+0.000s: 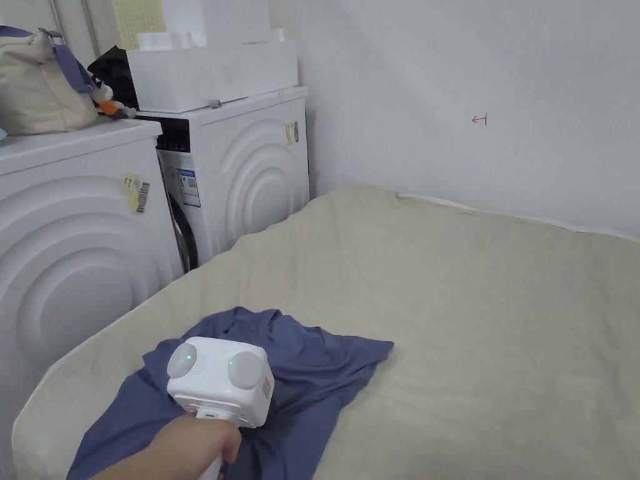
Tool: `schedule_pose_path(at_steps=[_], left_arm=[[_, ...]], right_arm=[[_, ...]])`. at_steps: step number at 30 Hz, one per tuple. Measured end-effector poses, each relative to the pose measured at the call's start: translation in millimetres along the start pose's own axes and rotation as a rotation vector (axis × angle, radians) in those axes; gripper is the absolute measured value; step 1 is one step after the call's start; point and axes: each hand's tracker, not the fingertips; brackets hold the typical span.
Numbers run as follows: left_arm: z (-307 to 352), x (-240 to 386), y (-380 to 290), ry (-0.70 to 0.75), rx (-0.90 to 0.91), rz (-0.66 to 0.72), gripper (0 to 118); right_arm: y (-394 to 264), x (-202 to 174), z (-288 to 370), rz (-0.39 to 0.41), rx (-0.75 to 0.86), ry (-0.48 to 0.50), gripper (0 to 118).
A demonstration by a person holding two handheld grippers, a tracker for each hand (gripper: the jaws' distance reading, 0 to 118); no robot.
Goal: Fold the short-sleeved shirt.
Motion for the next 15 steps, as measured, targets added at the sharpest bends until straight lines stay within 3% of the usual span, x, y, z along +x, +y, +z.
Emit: schedule_pose_path(at_steps=[5,11,15], left_arm=[[15.7,-26.7,1.0,-0.145,0.026,0.21,2],[78.3,-56.2,9.5,-0.173,0.104,0.196,2],[152.3,-77.9,14.3,-0.359,0.287,0.346,2]], right_arm=[[2.8,14.7,9.9,-0.052,-0.003,-0.009,0],[6.2,36.3,28.6,-0.091,0.022,-0.063,0],[6.8,49.6,41.4,-0.131,0.023,-0.081,0]])
